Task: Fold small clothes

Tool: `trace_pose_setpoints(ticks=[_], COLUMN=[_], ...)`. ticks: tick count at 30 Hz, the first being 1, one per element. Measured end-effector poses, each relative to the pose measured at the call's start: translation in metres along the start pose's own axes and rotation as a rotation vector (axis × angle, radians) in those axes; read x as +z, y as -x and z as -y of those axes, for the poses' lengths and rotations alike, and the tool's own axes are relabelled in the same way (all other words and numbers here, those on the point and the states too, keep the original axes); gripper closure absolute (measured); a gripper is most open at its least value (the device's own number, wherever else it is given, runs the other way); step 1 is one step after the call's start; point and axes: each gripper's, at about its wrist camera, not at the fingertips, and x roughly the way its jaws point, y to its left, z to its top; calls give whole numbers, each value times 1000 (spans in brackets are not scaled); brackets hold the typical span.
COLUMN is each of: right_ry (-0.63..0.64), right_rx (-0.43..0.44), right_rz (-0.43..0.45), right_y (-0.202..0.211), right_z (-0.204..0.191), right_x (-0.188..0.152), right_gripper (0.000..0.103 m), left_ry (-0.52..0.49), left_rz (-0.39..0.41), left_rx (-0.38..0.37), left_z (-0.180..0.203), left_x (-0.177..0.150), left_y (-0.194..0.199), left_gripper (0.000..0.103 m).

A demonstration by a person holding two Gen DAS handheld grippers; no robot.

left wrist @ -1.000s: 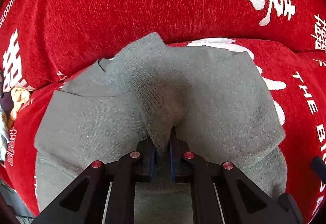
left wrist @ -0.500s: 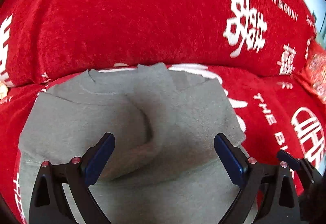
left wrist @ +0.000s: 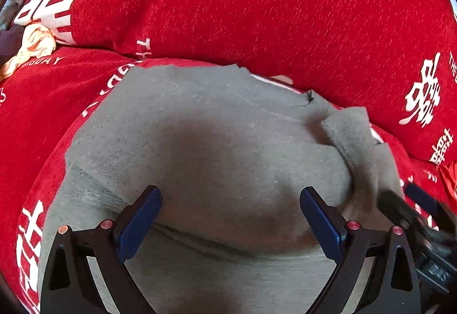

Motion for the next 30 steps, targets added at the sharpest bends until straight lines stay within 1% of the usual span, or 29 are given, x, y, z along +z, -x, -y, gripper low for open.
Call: trace_pose_setpoints(ticks=[1, 2, 3, 4, 5, 6, 7, 8, 9, 10, 11, 12, 15, 17, 20, 21, 22, 23, 24, 25, 26, 28, 30], right_ry=[7, 6, -1, -14, -47, -100, -122, -145, -162, -186, -216, -268, -369, -421, -540, -558, -556, -539, -511, -467, -427, -360, -326], right_rx=[-12, -41, -119, -153, -142, -103, -95, -108, -138, -139, -114, -65, 26, 88, 220, 228, 215, 198, 177, 148, 133, 96, 78], right_rz=[-29, -45, -69, -76, -74, -74, -69, -53, -33, -23, -13, 3, 28, 33, 24, 10, -5, -15, -30, -61, -91, -129, -155], right_y=[-12, -18, -24, -25, -22, -15, -10, 0, 11, 20, 26, 34, 44, 43, 34, 29, 24, 22, 19, 14, 8, -1, -8], right_z=[-6, -5, -1, 4, 15, 32, 43, 56, 67, 76, 84, 96, 119, 129, 139, 139, 134, 130, 124, 117, 110, 100, 98], right_x=[4, 4, 4, 1, -4, -14, -20, -31, -41, -49, -55, -63, -67, -64, -57, -51, -46, -43, -40, -37, -33, -29, -25], right_gripper=[13, 13, 13, 13, 13, 13, 13, 13, 13, 13, 13, 13, 13, 13, 13, 13, 15, 20, 22, 28, 42, 44, 58], left_ry=[-19, -38, -61, -81, -92, -97, -102, -106, -115, -129, -140, -149, -155, -150, -157, -162, -166, -174, -180, -188, -192, -195, -191], left_rz=[5, 2, -4, 3, 12, 17, 24, 31, 36, 37, 39, 39, 43, 44, 51, 53, 54, 54, 56, 61, 63, 64, 62], left_rx=[44, 67, 65, 73, 73, 72, 78, 85, 94, 100, 109, 120, 123, 111, 116, 119, 121, 124, 125, 125, 125, 125, 119], left_z=[2, 5, 7, 9, 12, 12, 13, 14, 16, 19, 21, 23, 22, 20, 22, 23, 22, 23, 25, 26, 27, 27, 27], left_x=[-1, -2, -3, -5, -7, -9, -12, -14, -15, -17, -18, -19, -20, -21, -22, -24, -22, -23, -24, -26, -26, -26, -26], left_y=[-1, -4, -7, -8, -7, -7, -7, -7, -7, -8, -8, -9, -8, -6, -4, -3, -5, -4, -4, -3, -3, -4, -4], left_gripper=[8, 8, 8, 8, 8, 8, 8, 7, 5, 3, 3, 3, 3, 3, 3, 3, 3, 3, 3, 3, 3, 3, 3])
